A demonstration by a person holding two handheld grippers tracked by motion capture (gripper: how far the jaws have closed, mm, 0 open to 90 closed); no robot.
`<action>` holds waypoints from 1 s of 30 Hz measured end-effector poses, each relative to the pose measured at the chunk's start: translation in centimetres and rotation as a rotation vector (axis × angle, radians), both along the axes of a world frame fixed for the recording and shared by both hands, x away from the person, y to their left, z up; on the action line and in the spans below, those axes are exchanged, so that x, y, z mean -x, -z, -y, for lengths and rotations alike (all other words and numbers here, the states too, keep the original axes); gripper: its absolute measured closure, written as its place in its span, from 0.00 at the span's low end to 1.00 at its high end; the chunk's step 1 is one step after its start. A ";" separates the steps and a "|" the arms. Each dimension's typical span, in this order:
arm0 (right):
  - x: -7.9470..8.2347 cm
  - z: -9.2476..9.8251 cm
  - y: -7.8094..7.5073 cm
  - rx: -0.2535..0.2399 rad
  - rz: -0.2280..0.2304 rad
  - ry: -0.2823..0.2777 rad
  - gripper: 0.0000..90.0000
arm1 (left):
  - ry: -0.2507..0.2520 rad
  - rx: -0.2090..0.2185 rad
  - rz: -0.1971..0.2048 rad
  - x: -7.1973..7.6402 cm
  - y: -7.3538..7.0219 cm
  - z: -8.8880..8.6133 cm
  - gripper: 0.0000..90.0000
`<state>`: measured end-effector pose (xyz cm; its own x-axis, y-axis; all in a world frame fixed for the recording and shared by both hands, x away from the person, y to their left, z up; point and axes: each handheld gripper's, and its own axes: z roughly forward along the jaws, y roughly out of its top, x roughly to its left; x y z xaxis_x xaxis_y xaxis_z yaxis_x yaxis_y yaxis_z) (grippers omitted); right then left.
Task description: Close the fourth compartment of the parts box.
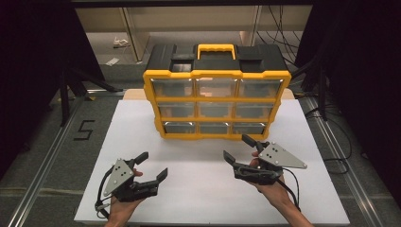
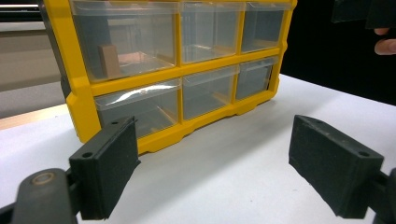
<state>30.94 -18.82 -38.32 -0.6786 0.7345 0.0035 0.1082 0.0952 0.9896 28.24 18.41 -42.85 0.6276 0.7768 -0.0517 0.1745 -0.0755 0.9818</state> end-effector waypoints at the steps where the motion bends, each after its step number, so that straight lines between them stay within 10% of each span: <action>1: 0.0 0.1 0.0 0.001 0.002 0.000 0.25 | -0.001 0.000 -0.002 0.0 0.0 0.0 0.17; 30: 1.5 2.1 1.4 -0.006 -0.018 0.045 0.25 | 0.002 -0.005 0.010 0.1 0.0 0.0 0.17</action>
<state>29.44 -20.92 -39.69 -0.6447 0.7641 0.0206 0.1305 0.0834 0.9879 28.13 18.37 -42.85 0.6297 0.7757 -0.0421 0.1648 -0.0804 0.9831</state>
